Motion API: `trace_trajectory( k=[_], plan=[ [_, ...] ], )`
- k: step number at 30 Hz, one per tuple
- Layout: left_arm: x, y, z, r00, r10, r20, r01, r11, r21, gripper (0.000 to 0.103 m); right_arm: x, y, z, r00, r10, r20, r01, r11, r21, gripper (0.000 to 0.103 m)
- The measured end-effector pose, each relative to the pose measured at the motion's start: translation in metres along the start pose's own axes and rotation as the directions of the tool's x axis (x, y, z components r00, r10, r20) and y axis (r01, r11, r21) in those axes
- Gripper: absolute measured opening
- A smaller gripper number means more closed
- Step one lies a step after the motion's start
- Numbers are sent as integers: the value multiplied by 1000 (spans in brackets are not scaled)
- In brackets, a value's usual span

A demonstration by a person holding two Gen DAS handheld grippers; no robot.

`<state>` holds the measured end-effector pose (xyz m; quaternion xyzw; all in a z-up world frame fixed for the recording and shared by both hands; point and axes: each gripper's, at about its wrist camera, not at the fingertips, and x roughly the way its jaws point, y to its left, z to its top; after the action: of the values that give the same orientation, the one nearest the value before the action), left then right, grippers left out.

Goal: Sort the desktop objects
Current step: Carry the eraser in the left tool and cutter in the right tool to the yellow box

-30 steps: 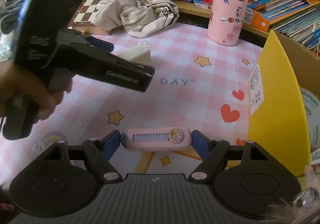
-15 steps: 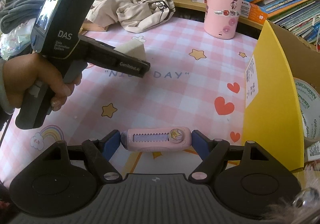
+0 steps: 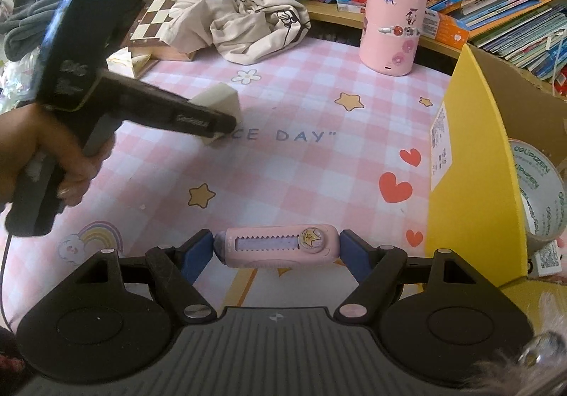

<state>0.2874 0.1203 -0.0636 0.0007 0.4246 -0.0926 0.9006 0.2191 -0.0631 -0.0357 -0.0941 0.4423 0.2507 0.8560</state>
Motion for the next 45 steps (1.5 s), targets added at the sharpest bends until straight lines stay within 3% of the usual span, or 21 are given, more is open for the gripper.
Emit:
trace_trajectory(
  k=[25,35,45],
  plan=[
    [-131,-1,-62,984,-114,135,114,993,7,25,-46,35,-30,998,-39,52,35,996,85,76],
    [-146,-5,-78,971,-190,143,190,982,17,24,-66,45,-48,994,-98,55,91,989,117,76],
    [-153,-32,-83,957,-255,138,248,966,68,24,-83,24,-65,990,-132,51,123,980,160,76]
  ],
)
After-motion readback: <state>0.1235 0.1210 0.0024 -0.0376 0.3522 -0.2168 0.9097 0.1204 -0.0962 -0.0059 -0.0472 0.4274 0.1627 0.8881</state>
